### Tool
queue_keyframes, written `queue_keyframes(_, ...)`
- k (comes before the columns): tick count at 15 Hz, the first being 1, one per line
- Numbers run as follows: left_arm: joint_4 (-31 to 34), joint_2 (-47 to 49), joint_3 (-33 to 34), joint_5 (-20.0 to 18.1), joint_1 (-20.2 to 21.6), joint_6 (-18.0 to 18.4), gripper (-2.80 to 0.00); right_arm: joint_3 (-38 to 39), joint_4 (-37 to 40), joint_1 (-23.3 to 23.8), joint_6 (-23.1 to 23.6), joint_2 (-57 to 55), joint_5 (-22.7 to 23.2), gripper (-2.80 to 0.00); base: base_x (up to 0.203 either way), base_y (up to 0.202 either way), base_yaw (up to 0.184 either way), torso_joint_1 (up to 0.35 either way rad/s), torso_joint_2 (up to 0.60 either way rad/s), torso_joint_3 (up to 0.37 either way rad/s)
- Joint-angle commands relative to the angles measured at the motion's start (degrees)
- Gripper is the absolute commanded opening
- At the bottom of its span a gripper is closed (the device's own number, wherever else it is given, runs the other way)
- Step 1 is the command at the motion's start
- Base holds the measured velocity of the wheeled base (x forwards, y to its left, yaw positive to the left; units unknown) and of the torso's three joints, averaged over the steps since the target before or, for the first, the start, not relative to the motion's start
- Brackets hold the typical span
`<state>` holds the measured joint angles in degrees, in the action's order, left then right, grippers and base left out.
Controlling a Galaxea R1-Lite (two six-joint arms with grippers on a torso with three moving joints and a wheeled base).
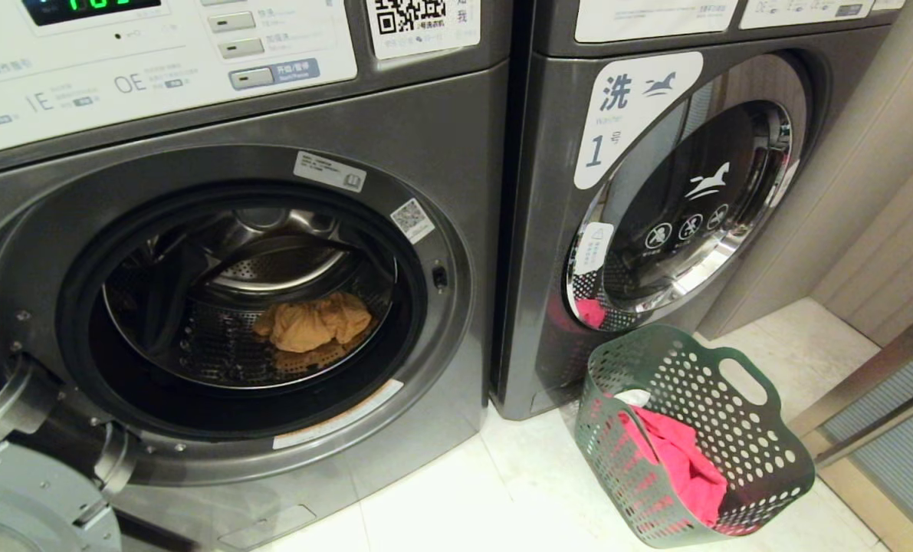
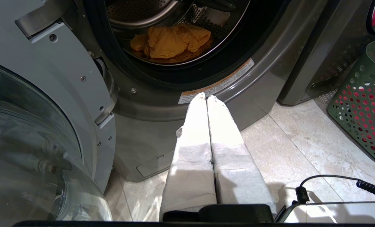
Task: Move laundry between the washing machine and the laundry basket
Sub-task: Pick a cloth and place it into the basket
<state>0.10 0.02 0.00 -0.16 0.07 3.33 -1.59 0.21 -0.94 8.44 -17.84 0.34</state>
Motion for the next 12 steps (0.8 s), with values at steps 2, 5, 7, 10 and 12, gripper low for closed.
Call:
queue_keyframes(2, -0.01, -0.02, 0.0, -0.01, 0.01, 0.01, -2.8, 1.47, -0.1, 1.61, -0.38, 10.48, 1.21, -2.8, 0.0, 0.0, 0.0, 0.0, 0.0, 0.0)
queue_keyframes(5, -0.01, -0.02, 0.0, -0.01, 0.01, 0.01, -2.8, 1.58, 0.0, 1.57, -2.07, 18.18, 1.36, -2.8, 0.0, 0.0, 0.0, 0.0, 0.0, 0.0)
queue_keyframes(7, -0.01, -0.02, 0.0, -0.01, 0.01, 0.01, -2.8, 1.67, -0.03, 1.55, -5.85, 17.75, 0.46, -2.8, 0.0, 0.0, 0.0, 0.0, 0.0, 0.0)
queue_keyframes(10, -0.01, -0.02, 0.0, -0.01, 0.01, 0.01, -2.8, 1.67, -0.03, 1.55, -5.89, 17.75, -0.07, -2.8, 0.0, 0.0, 0.0, 0.0, 0.0, 0.0)
queue_keyframes(12, -0.01, -0.02, 0.0, -0.01, 0.01, 0.01, -2.8, 1.67, -0.02, 1.55, -5.63, 17.75, -0.03, -2.8, 0.0, 0.0, 0.0, 0.0, 0.0, 0.0)
